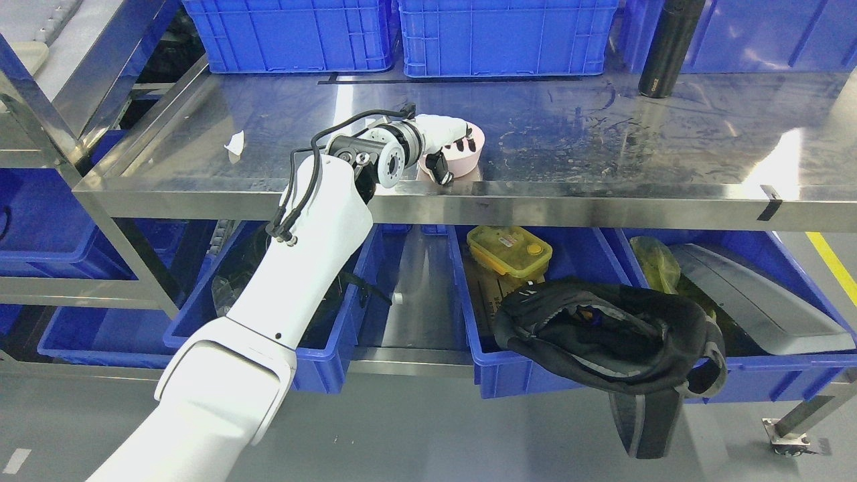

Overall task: Stack pink IKEA bowl on shelf middle layer
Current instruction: 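Lift the pink bowl off the shelf with the left hand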

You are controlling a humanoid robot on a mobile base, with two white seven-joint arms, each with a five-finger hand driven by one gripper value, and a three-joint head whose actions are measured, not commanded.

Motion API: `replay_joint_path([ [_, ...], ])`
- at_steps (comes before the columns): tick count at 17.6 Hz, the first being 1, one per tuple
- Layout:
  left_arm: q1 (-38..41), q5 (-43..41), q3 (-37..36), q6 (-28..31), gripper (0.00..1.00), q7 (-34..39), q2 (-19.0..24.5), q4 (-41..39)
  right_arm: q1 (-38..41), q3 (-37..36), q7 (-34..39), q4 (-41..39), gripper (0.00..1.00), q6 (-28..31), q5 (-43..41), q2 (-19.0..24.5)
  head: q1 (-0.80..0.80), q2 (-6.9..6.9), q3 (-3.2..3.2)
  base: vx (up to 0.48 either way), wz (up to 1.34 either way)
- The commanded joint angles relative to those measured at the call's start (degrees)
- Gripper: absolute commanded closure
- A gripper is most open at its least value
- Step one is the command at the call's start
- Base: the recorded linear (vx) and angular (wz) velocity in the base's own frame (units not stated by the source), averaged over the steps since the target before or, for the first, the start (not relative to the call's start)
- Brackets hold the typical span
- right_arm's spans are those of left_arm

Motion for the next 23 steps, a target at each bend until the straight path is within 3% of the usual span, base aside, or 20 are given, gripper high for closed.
replay_joint_path([
  [1, -0.4, 0.7, -0.1, 0.0, 0.43, 0.5, 1.0, 3.4, 0.9, 0.0, 0.0, -1.0, 0.0, 0.0, 0.0, -1.0, 0.0, 0.0, 0.0, 0.0, 0.0],
  [7, -0.5, 0.9, 0.1, -0.4, 0.49, 1.5, 1.0, 6.2, 0.9, 0.0, 0.0, -1.0, 0.0, 0.0, 0.0, -1.0, 0.0, 0.0, 0.0, 0.0, 0.0],
  [12, -0.5, 3.3, 2.5, -1.8, 0.81, 1.5, 1.0, 5.5, 0.9, 0.0, 0.0, -1.0, 0.0, 0.0, 0.0, -1.0, 0.0, 0.0, 0.0, 0.0, 0.0],
  [15, -0.5, 3.7, 7.2, -7.7, 0.97, 2.2, 1.0, 5.2, 0.9, 0.0, 0.0, -1.0, 0.0, 0.0, 0.0, -1.0, 0.0, 0.0, 0.0, 0.0, 0.0],
  [19, -0.3, 3.8, 14.9, -13.2, 0.99, 4.5, 1.0, 1.3, 0.9, 0.0, 0.0, -1.0, 0.0, 0.0, 0.1, -1.0, 0.0, 0.0, 0.0, 0.0, 0.0],
  [21, 0.8, 3.8, 17.6, -20.8, 0.99, 8.3, 1.0, -0.5, 0.9, 0.0, 0.0, -1.0, 0.0, 0.0, 0.0, -1.0, 0.0, 0.0, 0.0, 0.0, 0.0],
  [23, 3.3, 3.8, 19.4, -23.6, 0.99, 9.3, 1.0, -3.8, 0.9, 0.0, 0.0, -1.0, 0.0, 0.0, 0.0, -1.0, 0.0, 0.0, 0.0, 0.0, 0.0],
])
